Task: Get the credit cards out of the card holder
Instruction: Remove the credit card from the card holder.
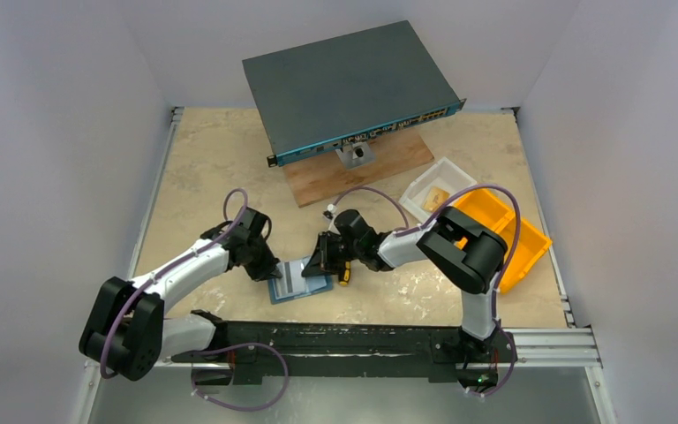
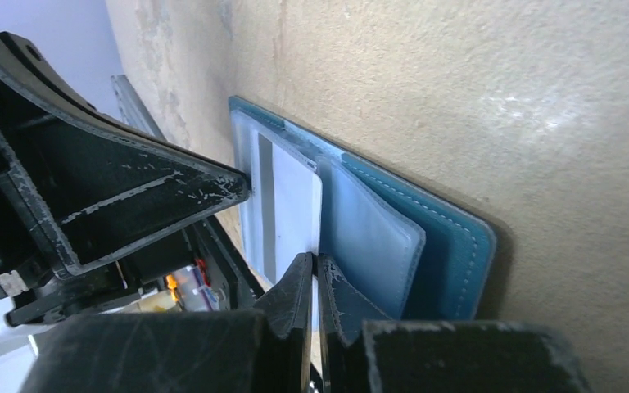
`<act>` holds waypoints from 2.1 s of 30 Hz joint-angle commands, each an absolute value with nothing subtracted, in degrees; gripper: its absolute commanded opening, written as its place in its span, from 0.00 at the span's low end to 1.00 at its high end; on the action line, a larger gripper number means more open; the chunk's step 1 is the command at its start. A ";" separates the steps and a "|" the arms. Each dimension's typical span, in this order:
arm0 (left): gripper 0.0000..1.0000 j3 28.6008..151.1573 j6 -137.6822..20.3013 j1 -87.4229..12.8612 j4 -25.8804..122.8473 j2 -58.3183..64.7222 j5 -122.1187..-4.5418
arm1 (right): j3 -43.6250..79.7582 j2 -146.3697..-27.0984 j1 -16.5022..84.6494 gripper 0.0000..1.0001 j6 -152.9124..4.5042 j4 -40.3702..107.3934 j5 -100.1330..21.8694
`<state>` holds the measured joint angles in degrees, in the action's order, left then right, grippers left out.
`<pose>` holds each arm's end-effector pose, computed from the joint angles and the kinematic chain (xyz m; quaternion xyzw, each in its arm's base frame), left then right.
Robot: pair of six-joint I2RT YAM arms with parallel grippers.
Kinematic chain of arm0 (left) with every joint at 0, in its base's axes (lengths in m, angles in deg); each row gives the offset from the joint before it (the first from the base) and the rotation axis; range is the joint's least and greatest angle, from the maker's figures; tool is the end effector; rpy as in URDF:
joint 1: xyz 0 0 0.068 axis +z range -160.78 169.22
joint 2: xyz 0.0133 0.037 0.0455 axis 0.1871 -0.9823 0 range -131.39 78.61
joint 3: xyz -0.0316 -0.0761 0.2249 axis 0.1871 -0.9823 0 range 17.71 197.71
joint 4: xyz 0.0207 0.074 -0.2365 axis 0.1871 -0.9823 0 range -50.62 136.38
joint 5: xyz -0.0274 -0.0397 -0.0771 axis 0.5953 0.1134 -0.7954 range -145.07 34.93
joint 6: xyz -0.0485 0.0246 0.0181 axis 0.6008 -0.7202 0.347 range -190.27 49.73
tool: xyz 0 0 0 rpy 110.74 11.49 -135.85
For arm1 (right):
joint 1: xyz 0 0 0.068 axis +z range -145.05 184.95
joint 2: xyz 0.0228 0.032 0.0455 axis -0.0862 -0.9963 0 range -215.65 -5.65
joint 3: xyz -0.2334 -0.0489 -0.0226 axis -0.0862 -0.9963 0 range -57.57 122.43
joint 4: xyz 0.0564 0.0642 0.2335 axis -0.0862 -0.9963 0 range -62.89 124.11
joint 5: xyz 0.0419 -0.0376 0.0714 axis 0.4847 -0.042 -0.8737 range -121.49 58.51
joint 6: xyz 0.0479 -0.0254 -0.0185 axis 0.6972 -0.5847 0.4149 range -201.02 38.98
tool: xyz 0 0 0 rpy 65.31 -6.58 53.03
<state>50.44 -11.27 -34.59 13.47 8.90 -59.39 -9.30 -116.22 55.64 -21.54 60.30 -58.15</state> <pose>0.1824 -0.0839 0.1300 -0.2912 0.9399 -0.1433 0.1064 0.2078 0.2826 0.0865 -0.0378 0.8729 0.4792 0.0839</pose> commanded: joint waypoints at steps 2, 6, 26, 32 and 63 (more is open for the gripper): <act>0.00 49.14 -10.92 -34.72 9.28 6.58 -55.25 | -7.93 -112.37 55.23 0.00 -25.64 51.18 -50.95; 0.00 49.31 -10.90 -34.78 9.06 6.55 -55.33 | -8.10 -111.44 54.95 0.00 -26.68 49.53 -49.91; 0.00 49.70 -11.03 -34.78 8.65 6.82 -55.31 | -10.61 -113.39 53.65 0.24 -24.87 58.76 -57.06; 0.00 49.79 -11.21 -34.78 8.77 6.74 -55.32 | -9.94 -115.50 53.64 0.32 -24.16 60.91 -59.00; 0.00 49.44 -9.54 -34.78 7.83 6.83 -55.28 | -11.60 -111.72 51.47 0.00 -26.61 54.70 -56.26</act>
